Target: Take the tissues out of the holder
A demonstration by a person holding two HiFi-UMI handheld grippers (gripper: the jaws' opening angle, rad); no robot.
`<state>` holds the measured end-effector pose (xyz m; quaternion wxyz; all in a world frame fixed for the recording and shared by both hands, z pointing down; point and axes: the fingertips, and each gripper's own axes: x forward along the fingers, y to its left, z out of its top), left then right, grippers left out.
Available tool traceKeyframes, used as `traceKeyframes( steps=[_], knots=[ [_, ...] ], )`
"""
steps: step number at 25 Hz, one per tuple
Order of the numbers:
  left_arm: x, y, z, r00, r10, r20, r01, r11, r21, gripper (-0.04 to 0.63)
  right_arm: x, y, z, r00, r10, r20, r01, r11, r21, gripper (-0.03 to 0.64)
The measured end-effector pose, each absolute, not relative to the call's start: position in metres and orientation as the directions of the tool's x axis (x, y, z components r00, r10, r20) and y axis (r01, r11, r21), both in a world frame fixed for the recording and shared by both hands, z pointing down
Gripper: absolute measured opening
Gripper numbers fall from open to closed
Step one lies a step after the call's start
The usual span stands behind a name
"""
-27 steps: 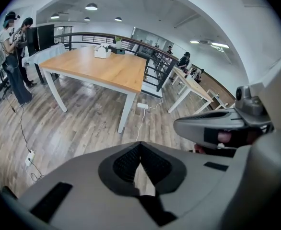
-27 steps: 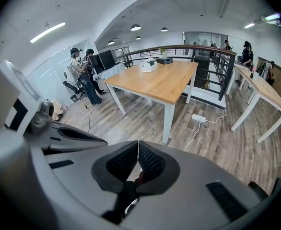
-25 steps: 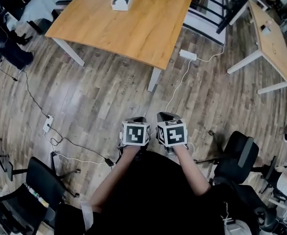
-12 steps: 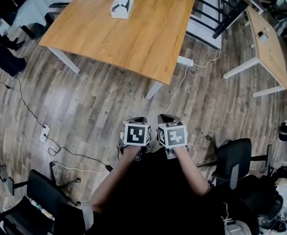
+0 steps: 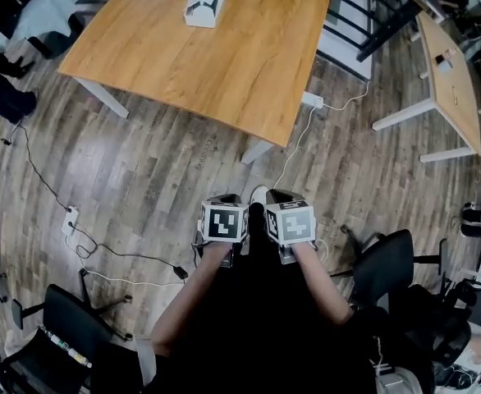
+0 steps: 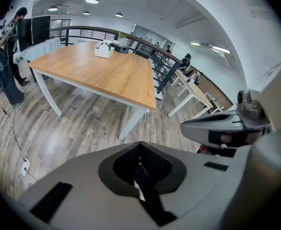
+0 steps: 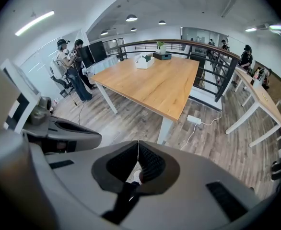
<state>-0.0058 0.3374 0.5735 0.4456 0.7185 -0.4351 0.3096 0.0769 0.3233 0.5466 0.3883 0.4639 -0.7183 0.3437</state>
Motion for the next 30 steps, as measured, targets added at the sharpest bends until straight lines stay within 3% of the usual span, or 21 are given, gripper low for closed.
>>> traceKeyframes(
  steps=[30],
  knots=[
    [-0.004, 0.077, 0.574, 0.283, -0.425, 0.86, -0.957, -0.064, 0.284, 0.008, 0.063, 0.054, 0.544, -0.481, -0.337, 0.809, -0.808, 0.529, -0.26, 0.012]
  ],
)
